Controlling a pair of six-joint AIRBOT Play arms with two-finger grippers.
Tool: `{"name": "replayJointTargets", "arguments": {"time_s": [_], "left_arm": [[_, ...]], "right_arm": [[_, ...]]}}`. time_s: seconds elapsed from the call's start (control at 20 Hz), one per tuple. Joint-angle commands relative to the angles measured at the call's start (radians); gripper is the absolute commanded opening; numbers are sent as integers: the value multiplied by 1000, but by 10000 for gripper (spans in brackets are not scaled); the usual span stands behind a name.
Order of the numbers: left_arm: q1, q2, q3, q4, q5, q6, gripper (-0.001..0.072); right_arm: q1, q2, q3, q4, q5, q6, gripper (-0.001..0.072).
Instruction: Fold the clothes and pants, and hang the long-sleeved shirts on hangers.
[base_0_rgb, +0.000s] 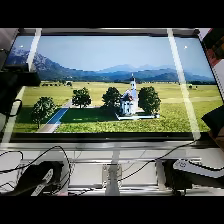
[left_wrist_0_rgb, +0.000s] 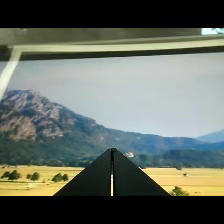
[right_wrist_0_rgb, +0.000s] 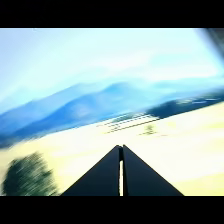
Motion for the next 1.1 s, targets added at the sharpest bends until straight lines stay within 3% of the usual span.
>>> {"name": "replayJointTargets", "arguments": {"time_s": [0.0,0.25,0.35,1.05], "left_arm": [[108,-11,0,8,11,-88,37],[117,-11,0,8,13,-89,37],[117,-12,0,8,13,-89,37],[117,-12,0,8,13,-89,36]], "right_arm": [[373,6,1,-153,176,157,13],[624,14,1,-560,327,313,14],[624,16,0,-555,388,335,15],[624,16,0,-544,382,335,15]]}}
